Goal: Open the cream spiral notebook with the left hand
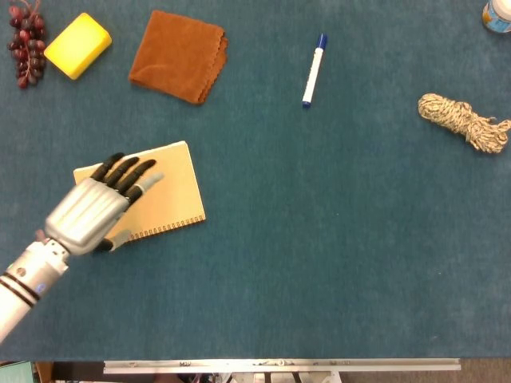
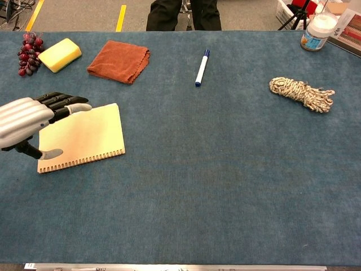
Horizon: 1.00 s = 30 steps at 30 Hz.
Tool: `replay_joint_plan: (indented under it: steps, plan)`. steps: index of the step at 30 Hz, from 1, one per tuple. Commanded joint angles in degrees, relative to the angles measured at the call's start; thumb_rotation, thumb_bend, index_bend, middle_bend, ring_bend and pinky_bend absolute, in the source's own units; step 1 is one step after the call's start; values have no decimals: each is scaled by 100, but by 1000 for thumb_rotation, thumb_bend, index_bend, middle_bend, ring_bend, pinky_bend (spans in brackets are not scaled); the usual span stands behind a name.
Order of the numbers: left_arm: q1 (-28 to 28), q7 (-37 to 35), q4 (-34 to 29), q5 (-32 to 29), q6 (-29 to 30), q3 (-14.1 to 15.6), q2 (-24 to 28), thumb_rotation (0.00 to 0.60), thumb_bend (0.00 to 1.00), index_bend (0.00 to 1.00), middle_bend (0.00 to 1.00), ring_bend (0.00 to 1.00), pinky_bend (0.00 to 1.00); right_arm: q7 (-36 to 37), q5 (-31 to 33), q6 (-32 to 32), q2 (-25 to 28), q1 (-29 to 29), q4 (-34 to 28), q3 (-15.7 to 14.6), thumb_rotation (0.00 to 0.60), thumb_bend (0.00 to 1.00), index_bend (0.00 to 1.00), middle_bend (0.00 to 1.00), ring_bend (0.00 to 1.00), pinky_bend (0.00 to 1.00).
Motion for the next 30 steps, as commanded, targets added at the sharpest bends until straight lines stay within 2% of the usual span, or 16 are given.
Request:
replay_joint_plan:
  steps: [1, 24, 30]
  plan:
    - [-184, 177, 119, -101, -291, 26, -195, 600, 246, 0, 0, 0, 27, 20, 11, -10, -5, -6, 19, -3, 600, 379, 539, 457, 407, 470]
    - [-761, 613, 393, -668, -791, -140, -1363, 600, 224, 0, 0, 0, 0, 318, 99, 21, -105, -104, 292, -6, 600, 379, 539, 456, 407, 470]
    - [-884, 809, 628, -815, -869, -189, -1599, 600, 223, 0, 0, 0, 0, 379, 108, 45, -123, -133, 347, -4, 600, 379, 539, 455, 407, 470]
